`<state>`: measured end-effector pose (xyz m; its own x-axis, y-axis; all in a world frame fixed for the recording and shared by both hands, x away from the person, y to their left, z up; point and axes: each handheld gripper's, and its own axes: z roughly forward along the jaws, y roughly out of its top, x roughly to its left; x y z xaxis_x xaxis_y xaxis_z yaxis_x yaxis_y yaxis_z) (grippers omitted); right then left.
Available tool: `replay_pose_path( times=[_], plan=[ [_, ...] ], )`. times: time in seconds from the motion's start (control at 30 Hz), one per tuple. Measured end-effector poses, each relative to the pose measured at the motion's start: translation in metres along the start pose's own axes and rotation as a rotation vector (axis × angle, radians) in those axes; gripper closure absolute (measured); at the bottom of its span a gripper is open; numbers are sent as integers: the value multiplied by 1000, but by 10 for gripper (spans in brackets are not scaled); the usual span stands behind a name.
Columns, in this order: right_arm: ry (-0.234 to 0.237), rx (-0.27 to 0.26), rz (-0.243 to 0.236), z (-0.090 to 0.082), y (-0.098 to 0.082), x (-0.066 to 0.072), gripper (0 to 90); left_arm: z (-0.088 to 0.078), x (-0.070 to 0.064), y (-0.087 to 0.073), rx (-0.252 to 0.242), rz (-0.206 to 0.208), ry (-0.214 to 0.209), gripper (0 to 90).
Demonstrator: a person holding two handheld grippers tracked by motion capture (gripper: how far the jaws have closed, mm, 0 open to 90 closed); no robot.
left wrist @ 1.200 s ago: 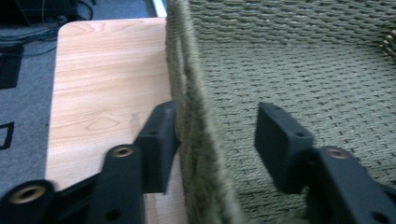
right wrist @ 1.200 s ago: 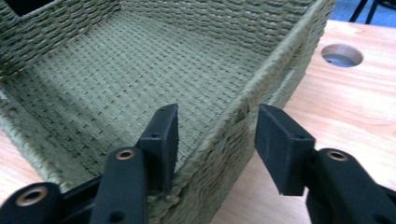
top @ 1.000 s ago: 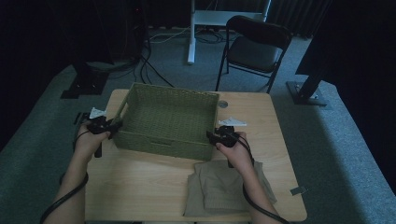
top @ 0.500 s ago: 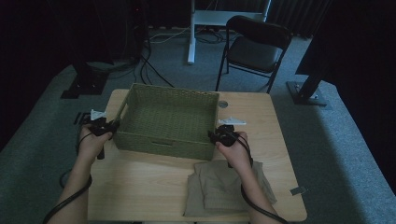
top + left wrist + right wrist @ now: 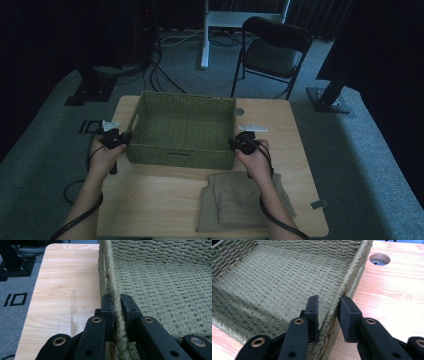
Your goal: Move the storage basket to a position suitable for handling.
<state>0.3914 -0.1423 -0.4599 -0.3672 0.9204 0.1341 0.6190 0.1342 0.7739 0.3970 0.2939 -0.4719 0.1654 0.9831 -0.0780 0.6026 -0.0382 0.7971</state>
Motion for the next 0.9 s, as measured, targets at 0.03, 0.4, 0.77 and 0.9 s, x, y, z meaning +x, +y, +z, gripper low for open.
replay_pose_path(
  times=[0.03,0.4,0.77,0.9],
  plan=[
    [-1,-2,5,0,0,-2,714,0,-1,0,1,-5,-5,832],
    [-30,-7,25,-5,-1,-21,739,0,-22,-1,16,-1,-22,829],
    [-26,-19,65,-14,-4,-39,700,-1,-31,-1,39,-2,-115,680],
    [1,-83,71,-22,6,-37,518,-8,-33,6,22,39,-115,407]
  ],
)
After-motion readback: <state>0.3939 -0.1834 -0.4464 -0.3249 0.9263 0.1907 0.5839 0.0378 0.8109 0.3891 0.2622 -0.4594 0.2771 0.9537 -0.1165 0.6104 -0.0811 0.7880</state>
